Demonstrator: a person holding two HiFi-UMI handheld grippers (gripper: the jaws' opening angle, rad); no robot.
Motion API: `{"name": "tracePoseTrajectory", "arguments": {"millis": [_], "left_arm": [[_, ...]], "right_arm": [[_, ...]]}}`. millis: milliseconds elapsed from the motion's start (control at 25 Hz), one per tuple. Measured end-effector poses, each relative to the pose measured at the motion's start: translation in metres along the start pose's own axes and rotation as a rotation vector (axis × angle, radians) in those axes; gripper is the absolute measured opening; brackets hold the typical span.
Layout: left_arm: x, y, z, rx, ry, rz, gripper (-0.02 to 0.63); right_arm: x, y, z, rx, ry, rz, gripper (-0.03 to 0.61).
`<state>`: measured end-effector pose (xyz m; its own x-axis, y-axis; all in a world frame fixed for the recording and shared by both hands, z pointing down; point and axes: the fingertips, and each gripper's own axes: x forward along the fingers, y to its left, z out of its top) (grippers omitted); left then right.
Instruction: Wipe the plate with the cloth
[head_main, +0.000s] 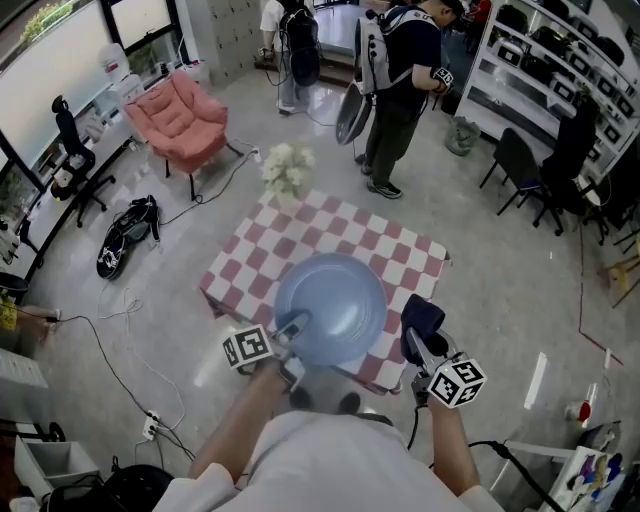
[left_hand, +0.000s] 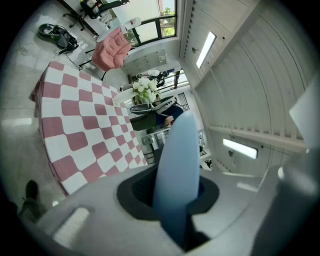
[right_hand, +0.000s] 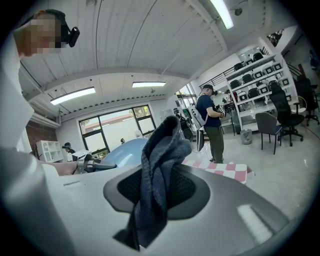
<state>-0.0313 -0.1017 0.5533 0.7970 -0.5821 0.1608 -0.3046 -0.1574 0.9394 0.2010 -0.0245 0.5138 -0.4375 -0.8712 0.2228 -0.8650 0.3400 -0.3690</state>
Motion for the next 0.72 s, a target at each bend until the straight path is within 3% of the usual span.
{"name": "tracePoseTrajectory", "arguments": {"millis": [720], "left_arm": [[0.032,-0.011,-0.016,0.037,-0.026,-0.005,0.067]], "right_arm": [[0.024,0.033,0.007,0.026,0.006,0.104,0.109]]}}
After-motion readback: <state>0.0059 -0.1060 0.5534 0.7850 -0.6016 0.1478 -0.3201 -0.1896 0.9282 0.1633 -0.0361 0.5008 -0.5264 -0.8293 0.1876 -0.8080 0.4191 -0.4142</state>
